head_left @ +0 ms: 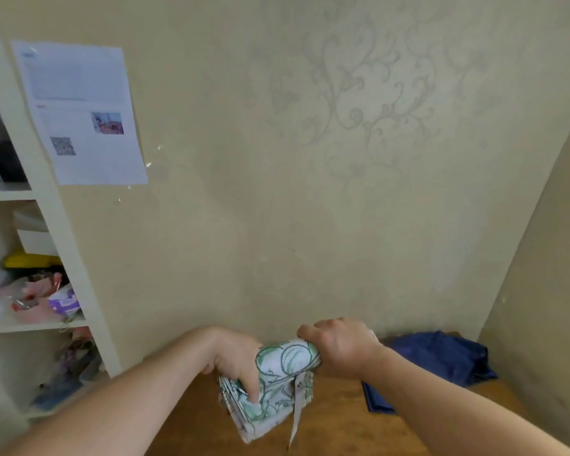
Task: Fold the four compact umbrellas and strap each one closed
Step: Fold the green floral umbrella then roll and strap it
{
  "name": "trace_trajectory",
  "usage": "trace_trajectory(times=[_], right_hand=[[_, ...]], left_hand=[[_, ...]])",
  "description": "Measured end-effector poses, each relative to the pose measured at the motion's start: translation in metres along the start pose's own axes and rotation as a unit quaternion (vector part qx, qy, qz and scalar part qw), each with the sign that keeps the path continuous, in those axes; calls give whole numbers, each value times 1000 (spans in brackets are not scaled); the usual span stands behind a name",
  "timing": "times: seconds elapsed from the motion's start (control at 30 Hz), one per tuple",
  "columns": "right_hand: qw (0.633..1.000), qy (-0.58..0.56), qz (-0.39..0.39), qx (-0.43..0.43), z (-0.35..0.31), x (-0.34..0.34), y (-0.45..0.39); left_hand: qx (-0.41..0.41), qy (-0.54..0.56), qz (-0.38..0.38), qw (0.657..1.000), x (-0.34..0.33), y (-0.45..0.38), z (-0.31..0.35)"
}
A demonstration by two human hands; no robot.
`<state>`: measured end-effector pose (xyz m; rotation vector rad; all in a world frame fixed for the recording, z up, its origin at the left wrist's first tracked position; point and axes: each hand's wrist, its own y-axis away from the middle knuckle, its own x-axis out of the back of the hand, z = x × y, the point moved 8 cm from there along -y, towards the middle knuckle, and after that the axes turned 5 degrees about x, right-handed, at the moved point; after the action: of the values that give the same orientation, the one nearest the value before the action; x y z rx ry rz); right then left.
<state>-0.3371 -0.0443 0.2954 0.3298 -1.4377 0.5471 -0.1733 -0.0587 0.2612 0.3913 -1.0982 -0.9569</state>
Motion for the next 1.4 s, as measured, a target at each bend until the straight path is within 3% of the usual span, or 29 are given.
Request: trace_trajectory(times=[0.3,0.43,0.7,0.87,0.97,1.03,1.17,1.3,1.4], right_hand=[[996,-46,-50,-51,-3,-19,4],[996,-21,-57,-71,11,-11,0],[985,-50,-91,-135,30,-16,-1],[984,-30,-98,-149,32,-10,-8],[985,-1,-99,-143,21,-6,-19],[984,0,-103,-144,16,-5,-24],[979,-47,-125,-154,20,-10,-22],[976,-71,-130,-159,28,-11,-19],[973,-92,-129,-166,29,-12,-18]], left_hand=[[-38,-21,-33,998,-5,-12,-3],[-46,-83,59,994,14,-14,4],[-70,-188,269,942,49,-3,1],[-42,-281,299,911,55,-2,-2],[-89,-243,295,920,52,-1,31],[-124,-259,303,909,51,-1,57],[-93,-272,274,918,53,-9,45],[-70,-287,319,901,52,-8,17],[-55,-329,407,850,55,-4,15]])
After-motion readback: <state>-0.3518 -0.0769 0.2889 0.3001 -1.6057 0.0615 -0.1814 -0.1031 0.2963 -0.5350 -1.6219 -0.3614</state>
